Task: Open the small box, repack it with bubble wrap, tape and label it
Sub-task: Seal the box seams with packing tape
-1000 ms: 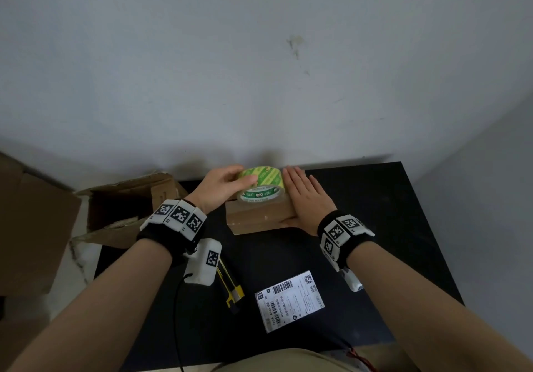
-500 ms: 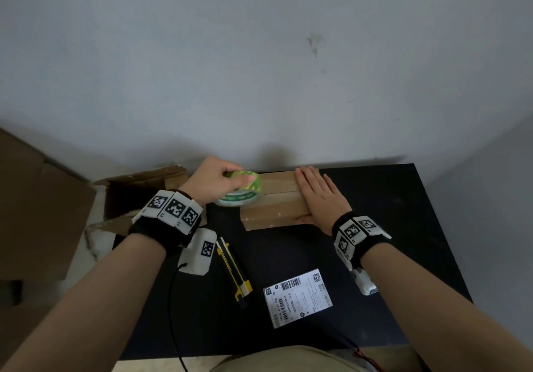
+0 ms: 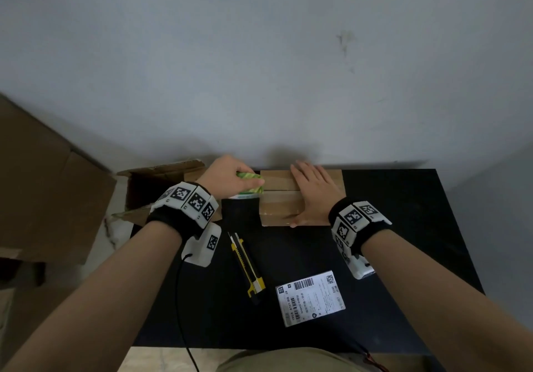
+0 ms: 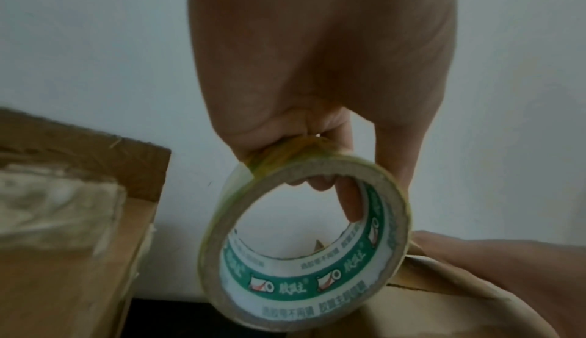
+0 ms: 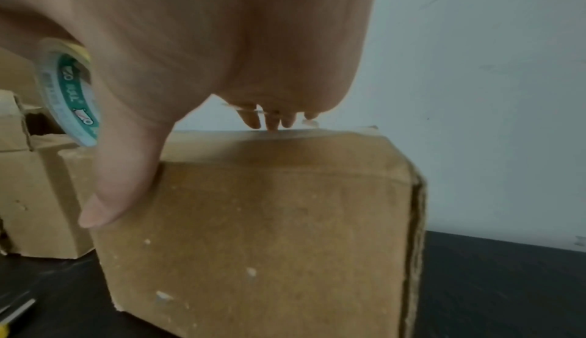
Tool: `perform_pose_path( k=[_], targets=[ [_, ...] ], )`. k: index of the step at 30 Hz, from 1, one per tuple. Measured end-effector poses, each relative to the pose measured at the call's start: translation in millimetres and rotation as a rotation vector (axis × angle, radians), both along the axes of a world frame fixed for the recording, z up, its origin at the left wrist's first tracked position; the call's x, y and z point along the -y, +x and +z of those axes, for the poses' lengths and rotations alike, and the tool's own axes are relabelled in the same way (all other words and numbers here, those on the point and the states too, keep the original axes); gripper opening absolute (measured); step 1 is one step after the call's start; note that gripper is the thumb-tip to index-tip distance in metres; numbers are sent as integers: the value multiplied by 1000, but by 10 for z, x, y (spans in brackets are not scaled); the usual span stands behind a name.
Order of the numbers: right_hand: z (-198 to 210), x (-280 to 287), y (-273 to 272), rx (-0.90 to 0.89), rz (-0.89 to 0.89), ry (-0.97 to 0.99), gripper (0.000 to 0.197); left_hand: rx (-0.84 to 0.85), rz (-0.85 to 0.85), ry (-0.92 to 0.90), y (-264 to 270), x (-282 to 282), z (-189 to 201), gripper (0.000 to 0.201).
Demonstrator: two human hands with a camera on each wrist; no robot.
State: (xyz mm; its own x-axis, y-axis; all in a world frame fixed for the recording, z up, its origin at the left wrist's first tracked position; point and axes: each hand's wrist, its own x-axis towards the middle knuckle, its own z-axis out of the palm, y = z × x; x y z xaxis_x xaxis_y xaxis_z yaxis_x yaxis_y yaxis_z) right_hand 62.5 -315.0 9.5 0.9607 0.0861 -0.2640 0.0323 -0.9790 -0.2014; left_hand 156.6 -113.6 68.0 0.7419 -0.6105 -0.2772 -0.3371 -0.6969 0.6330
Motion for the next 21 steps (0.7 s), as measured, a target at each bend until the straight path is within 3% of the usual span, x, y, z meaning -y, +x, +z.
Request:
perform_pose_path(
  k=[7, 21],
  targets=[
    [-14, 16, 51, -9, -30, 113, 116, 28, 6, 54, 16, -40, -21, 23],
    [42, 90, 25, -18, -26, 141, 109, -27, 13, 237, -58, 93, -107, 28]
  ],
)
